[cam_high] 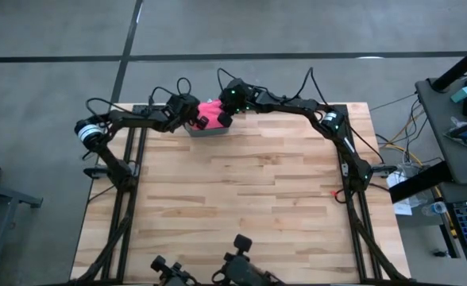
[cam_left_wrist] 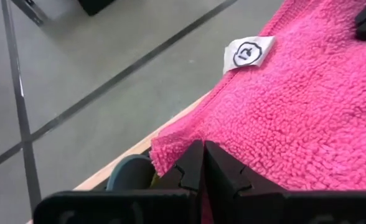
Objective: Fold microfiber towels
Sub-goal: Put the pink towel into the bin
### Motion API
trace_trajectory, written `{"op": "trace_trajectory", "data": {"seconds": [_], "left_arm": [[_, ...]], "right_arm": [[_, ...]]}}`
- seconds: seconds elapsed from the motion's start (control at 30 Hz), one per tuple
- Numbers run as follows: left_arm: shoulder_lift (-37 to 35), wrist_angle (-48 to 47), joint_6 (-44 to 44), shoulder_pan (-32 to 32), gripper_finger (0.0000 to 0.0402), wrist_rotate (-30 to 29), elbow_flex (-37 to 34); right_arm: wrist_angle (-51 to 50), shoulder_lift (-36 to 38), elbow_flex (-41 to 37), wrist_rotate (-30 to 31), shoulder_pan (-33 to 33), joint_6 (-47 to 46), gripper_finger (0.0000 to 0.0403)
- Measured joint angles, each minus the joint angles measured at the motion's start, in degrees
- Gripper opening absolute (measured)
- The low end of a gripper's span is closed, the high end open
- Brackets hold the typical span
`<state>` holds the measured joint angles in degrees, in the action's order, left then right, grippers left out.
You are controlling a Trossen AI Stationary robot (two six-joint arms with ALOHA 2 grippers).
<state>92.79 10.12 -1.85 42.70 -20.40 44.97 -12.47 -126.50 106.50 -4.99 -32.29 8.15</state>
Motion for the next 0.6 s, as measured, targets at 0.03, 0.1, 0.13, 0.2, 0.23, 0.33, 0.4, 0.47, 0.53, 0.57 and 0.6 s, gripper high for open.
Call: {"op": "trace_trajectory", "data": {"seconds": [0.03,0.1,0.13,0.2,0.23,0.33,0.4,0.47,0.53,0.57,0.6], "left_arm": [[-0.08,-0.07,-0.10,0.00,0.0000,0.00,0.02],[-0.82,-0.56,-0.47,0.00,0.0000,0.00,0.11],[-1.59,-0.77,-0.50,0.00,0.0000,0.00,0.11],[-3.53,-0.65,-0.69,0.00,0.0000,0.00,0.06],[-4.63,-0.91,-1.34,0.00,0.0000,-0.02,0.02],[-8.63,-3.75,-2.60,-0.03,0.0000,0.01,-0.02],[-11.67,-6.52,-3.27,-0.04,0.0000,1.03,-0.04],[-14.20,-9.16,-4.06,-0.17,0.0000,4.04,-0.15],[-16.06,-12.28,-5.52,-0.37,0.0000,8.88,-0.36],[-16.53,-13.59,-6.25,-0.44,0.0000,11.78,-0.37],[-16.75,-14.66,-6.63,-0.48,0.0000,14.43,-0.42]], "right_arm": [[-0.02,0.06,0.00,0.02,0.00,-0.20,0.0009],[-0.32,0.58,0.00,0.37,0.00,-0.64,0.0009],[-0.72,0.92,0.00,0.44,0.00,-0.64,0.0009],[-1.46,1.76,0.16,0.49,0.02,-0.63,0.0009],[-1.84,2.27,0.33,0.51,0.05,-0.64,0.0009],[-3.09,3.77,0.72,0.50,0.31,-0.66,0.0009],[-4.15,4.96,0.72,0.45,0.73,-0.64,0.0009],[-4.94,5.78,0.72,-0.63,1.25,-0.64,0.0009],[-6.15,6.04,0.72,-3.36,1.80,-0.66,0.0009],[-6.22,6.04,0.64,-4.83,2.08,-0.64,0.0009],[-6.30,6.04,0.34,-6.07,2.44,-0.64,0.0009]]}}
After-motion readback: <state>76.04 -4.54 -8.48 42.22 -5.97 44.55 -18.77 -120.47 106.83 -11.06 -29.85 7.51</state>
